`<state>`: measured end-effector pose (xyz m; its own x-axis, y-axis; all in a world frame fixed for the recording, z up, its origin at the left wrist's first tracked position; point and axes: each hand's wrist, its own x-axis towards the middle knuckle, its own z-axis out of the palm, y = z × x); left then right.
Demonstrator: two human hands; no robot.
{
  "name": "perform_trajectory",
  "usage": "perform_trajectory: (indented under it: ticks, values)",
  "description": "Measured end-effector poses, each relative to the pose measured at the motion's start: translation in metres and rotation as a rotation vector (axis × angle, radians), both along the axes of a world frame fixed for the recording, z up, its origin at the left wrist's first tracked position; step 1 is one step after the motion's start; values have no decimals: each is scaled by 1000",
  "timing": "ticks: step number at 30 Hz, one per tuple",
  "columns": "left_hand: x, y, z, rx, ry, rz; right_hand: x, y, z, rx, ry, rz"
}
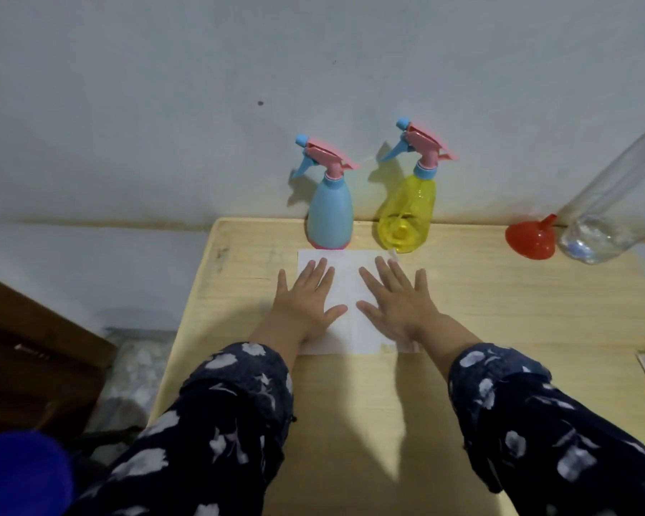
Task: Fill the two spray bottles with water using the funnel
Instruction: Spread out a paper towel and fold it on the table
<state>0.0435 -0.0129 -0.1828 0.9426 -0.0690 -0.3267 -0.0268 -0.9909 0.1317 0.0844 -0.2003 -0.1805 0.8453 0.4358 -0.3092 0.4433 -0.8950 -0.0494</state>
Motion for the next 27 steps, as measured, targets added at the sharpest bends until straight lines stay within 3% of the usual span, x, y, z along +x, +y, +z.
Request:
perform_trajectory:
  ticks: [9,27]
  values:
    - [-20,-1,-1,6,5,-23,-30,-2,-8,41,-24,-9]
    - [-148,-24,7,4,41,11,-141,-32,1,62,31,113]
